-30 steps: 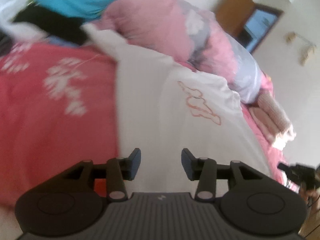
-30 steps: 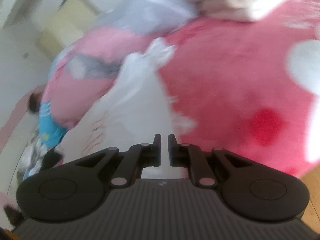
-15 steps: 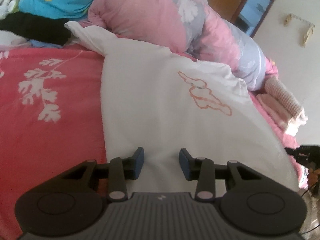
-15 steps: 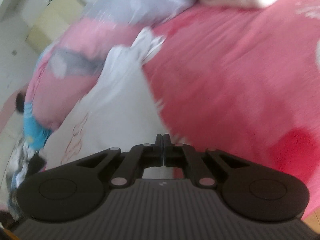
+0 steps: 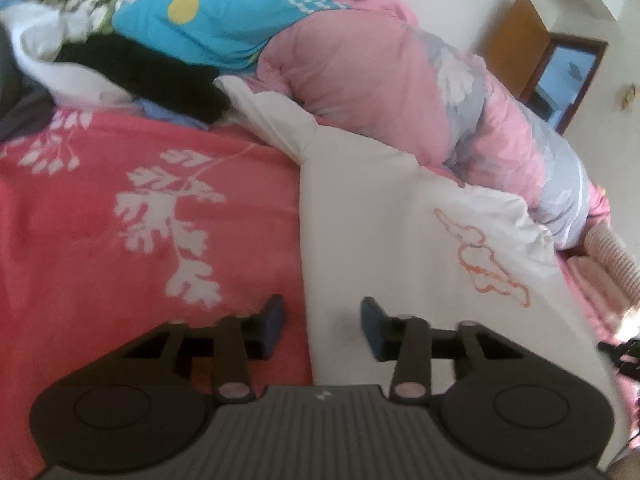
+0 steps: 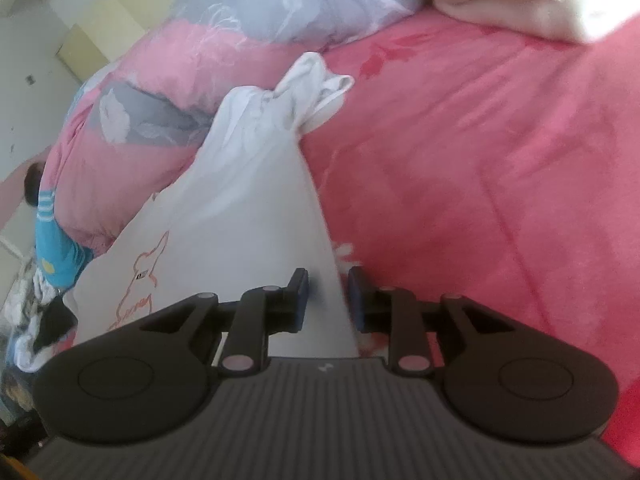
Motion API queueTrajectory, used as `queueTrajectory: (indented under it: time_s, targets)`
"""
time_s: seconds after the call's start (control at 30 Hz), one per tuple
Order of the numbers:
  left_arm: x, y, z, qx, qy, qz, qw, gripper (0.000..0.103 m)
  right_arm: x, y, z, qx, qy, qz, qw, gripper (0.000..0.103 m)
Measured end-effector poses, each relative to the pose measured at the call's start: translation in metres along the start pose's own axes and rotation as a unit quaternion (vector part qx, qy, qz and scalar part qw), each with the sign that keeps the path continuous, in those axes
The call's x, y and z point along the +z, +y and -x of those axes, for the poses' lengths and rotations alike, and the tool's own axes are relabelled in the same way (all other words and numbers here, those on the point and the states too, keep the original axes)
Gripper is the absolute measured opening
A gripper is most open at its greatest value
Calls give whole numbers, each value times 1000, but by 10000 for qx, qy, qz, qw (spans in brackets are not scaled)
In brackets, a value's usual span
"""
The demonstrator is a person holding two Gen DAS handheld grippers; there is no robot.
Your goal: Fold clothes
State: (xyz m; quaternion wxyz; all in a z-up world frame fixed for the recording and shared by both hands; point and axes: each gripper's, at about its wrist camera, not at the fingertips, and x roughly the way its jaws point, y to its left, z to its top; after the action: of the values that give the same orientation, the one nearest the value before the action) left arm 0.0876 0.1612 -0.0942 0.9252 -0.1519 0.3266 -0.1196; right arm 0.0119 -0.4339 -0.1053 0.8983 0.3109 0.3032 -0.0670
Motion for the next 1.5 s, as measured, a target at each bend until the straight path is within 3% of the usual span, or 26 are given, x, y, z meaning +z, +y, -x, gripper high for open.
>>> queueTrajectory:
  time_s: [0.1, 0.13, 0.23, 0.3, 0.4, 0.57, 0.7, 0.83, 0.97, 1.03, 1.1, 1.2, 1.5]
  targets:
    - [-2, 4, -3, -41, -46, 16, 10000, 10, -5, 9, -2, 19, 12, 290, 9996, 17]
    - [-2, 5, -4, -43, -28, 47, 10000, 7, -7, 11, -3, 28, 19, 352, 9994, 10]
    - [-1, 8, -4, -30, 17, 113, 9999, 4, -11, 19, -3, -60, -65, 671, 9977, 4]
    - [-1, 8, -5, -32, 12, 102, 9999, 4, -10, 15, 0, -321, -275, 678, 9968, 3]
    - [-3, 8, -5, -27, -5, 81, 10000, 4, -10, -6, 0, -177, -349, 165, 9991, 3]
    - [-3, 12, -6, -119, -14, 189, 9997, 5, -12, -3, 2, -168, -411, 332, 9985, 4]
    - [-3, 13, -7, -124, -30, 193, 9997, 7, -11, -11, 18, -25, -487, -128, 9987, 11]
    - [-3, 14, -8, -136, -44, 224, 9996, 8, -25, -15, 39, 126, -287, -358, 9989, 17]
    - [-4, 15, -8, -154, -68, 249, 9995, 8, -43, -8, 51, 226, -3, -160, 9996, 18]
    - [-4, 16, -8, -168, -75, 267, 9995, 8, -52, 0, 54, 185, 125, 121, 9997, 5]
    - [-4, 17, -8, -196, -81, 296, 9993, 8, -57, 2, 58, 12, 35, 272, 9996, 3]
    - [-4, 19, -7, -237, -90, 312, 9992, 9, -57, -11, 62, 13, -120, -16, 9999, 2]
    - [-4, 24, -4, -355, -74, 444, 9984, 10, -73, -23, 80, 487, -25, -349, 9982, 15]
